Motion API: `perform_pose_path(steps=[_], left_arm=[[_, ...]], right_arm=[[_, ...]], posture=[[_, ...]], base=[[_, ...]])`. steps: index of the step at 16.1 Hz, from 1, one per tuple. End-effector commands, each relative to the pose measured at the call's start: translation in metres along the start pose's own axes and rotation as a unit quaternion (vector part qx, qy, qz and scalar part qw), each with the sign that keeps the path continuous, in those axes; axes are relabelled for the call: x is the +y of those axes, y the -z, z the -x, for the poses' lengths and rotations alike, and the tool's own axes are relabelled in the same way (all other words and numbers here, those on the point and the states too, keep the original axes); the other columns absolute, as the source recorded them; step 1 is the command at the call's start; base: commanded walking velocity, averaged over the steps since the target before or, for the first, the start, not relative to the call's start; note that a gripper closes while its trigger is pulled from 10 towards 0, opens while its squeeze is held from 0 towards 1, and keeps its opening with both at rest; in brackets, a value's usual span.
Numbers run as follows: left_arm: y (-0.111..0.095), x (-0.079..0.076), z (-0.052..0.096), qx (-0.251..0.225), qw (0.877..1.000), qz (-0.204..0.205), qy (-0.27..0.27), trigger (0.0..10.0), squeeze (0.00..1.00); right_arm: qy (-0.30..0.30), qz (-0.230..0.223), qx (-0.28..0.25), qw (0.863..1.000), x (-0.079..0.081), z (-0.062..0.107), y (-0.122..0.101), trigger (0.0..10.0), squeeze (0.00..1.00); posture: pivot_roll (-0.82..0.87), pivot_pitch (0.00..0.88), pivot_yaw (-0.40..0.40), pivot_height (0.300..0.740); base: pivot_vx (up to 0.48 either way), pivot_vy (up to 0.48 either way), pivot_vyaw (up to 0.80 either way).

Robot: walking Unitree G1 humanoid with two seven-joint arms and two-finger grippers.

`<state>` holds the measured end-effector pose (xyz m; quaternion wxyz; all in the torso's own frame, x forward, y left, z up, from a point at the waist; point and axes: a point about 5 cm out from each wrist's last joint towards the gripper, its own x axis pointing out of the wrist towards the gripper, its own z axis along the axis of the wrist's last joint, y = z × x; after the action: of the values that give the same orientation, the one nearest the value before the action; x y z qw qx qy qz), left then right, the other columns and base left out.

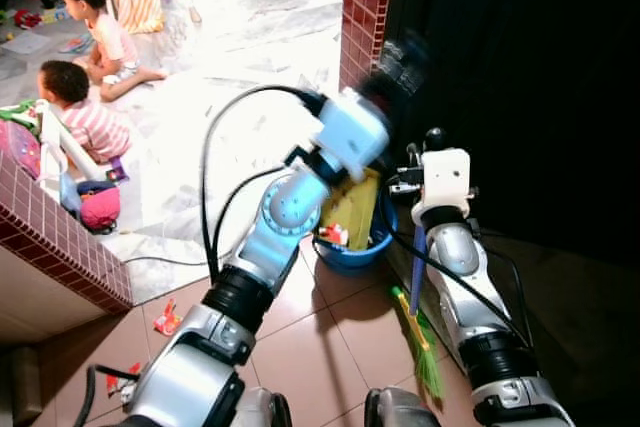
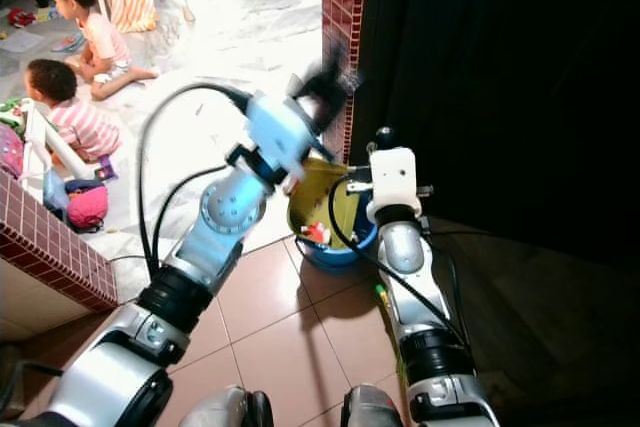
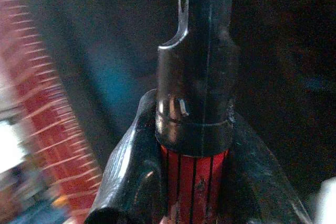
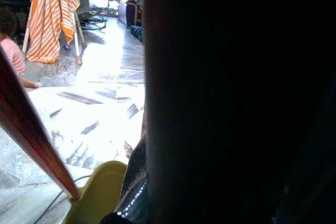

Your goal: Sweep floor

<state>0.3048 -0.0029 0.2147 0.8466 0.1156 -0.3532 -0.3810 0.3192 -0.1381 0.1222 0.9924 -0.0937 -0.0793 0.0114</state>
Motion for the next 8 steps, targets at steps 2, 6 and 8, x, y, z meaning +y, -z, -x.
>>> perform_pose_path(steps=[2, 6, 8], left_arm=[[-0.009, -0.025, -0.002, -0.032, 0.987, -0.018, 0.153, 10.0, 0.0], [-0.011, -0.039, 0.006, -0.048, 0.954, -0.085, 0.284, 10.0, 0.0], [-0.005, -0.044, 0.008, -0.04, 0.931, -0.151, 0.331, 10.0, 0.0]], right_arm=[[0.004, -0.002, -0.018, 1.0, -0.001, -0.001, -0.007, 10.0, 0.0], [-0.001, -0.001, -0.022, 1.0, 0.0, -0.003, -0.009, 10.0, 0.0], [-0.005, 0.001, -0.024, 1.0, 0.001, -0.004, -0.01, 10.0, 0.0]], posture=[[-0.14, 0.084, 0.088, 0.74], [-0.14, 0.092, 0.077, 0.74], [-0.14, 0.093, 0.07, 0.74]], base=[[0.0, 0.0, 0.0], [0.0, 0.0, 0.0], [0.0, 0.0, 0.0]])
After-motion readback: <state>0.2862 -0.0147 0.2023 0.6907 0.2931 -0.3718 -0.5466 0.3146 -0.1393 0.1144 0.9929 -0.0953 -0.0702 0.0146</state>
